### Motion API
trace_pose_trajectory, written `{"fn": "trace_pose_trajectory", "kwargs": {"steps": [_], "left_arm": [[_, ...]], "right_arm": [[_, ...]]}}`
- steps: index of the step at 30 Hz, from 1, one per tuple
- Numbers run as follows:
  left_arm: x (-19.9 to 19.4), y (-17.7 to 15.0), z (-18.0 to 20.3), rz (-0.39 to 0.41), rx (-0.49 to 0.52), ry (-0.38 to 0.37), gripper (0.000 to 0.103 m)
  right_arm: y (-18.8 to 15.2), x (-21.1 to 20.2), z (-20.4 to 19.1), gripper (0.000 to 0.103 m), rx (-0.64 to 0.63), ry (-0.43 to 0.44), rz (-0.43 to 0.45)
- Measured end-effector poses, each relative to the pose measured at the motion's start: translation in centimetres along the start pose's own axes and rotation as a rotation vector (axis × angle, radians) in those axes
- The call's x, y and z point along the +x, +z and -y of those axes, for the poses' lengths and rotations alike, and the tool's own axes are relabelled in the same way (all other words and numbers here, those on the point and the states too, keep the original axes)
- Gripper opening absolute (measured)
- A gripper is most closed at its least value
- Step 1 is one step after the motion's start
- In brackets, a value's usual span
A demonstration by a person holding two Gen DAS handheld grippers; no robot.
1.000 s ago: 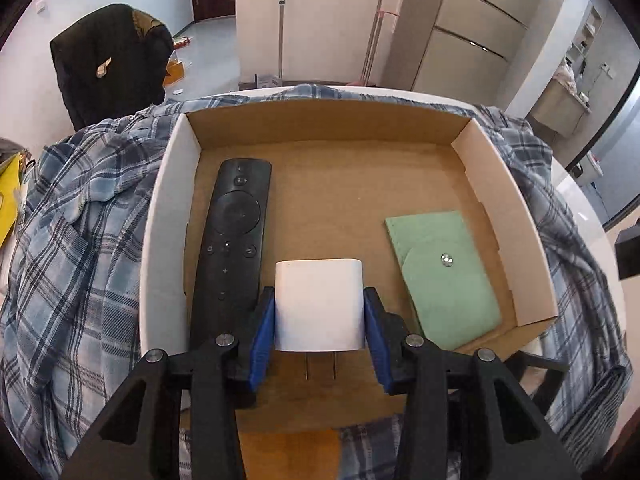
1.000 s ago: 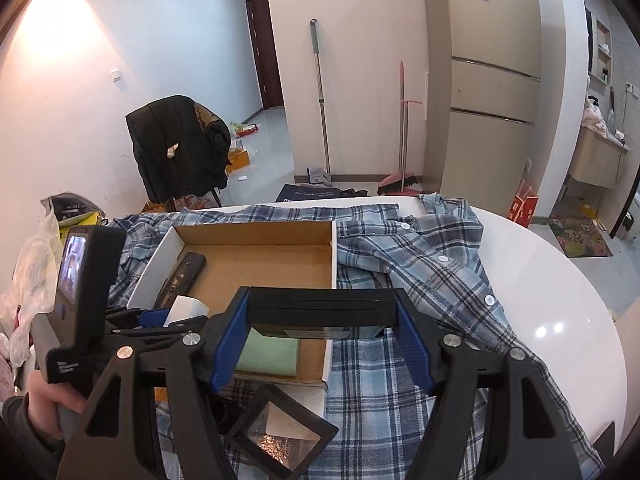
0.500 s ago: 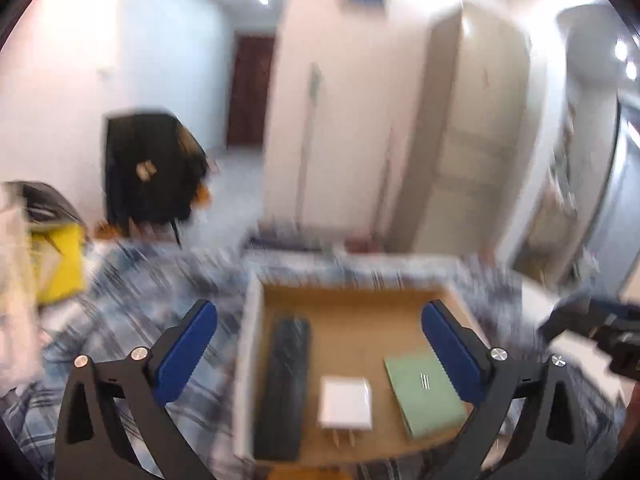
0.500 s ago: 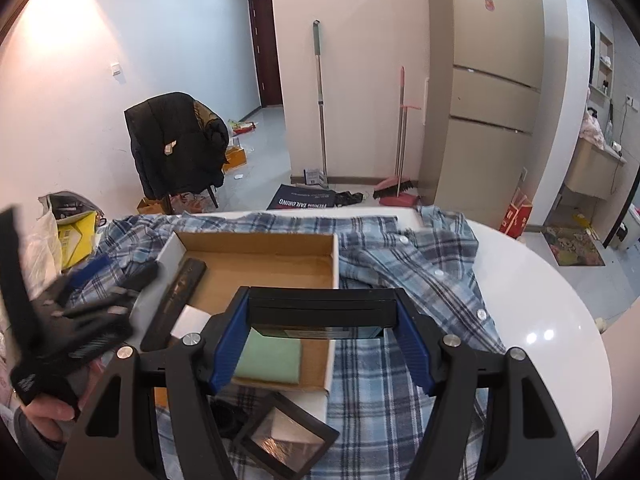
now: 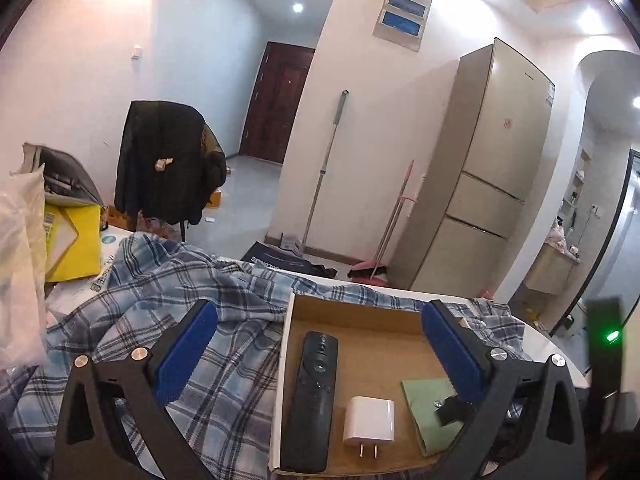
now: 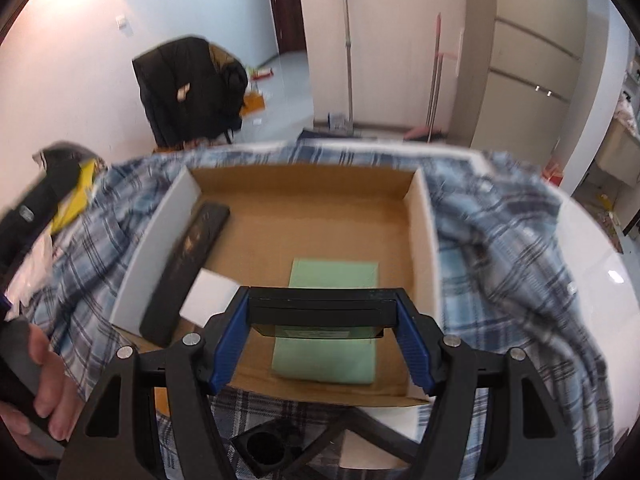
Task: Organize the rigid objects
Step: 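Lower the black bar onto the green cloth and open the right gripper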
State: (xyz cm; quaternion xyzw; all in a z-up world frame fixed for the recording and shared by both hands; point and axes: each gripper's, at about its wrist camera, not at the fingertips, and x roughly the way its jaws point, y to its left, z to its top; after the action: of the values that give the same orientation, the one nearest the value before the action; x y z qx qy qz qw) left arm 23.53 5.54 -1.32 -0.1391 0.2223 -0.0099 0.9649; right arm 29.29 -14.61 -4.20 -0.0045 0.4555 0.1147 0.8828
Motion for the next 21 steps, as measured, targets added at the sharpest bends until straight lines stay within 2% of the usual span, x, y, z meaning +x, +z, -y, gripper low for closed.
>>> {"fn": "trace_pose_trajectory", "kwargs": {"steps": [2,10,12,16,21], "left_arm": [[0.0,-0.1,0.2,0.004,0.008,0.001,0.103],[-1.0,-0.5,2.3,0.054,0.112,0.003,0.103],[-1.3,-0.7,2.6,0.072,0.126,0.003,0.103],[-1.7,-1.0,3.2,0.099,0.168,0.004,0.103],[-4.2,-0.1,4.0,0.194,0.193,-0.011,0.103]], "right_arm": [[-0.3,1.1,-0.2,0.067,0.001,-0.016,-0.047],[-0.8,2.6,0.4,0.067,0.013,-0.022,-0.076],[-0.8,2.6,0.7,0.067,0.025,-0.005,-0.068],[-0.7,1.7,1.4,0.080,0.062,0.030,-0.038],[-0.8,-1.9,2.5,0.080,0.066,0.019,0.054]]}}
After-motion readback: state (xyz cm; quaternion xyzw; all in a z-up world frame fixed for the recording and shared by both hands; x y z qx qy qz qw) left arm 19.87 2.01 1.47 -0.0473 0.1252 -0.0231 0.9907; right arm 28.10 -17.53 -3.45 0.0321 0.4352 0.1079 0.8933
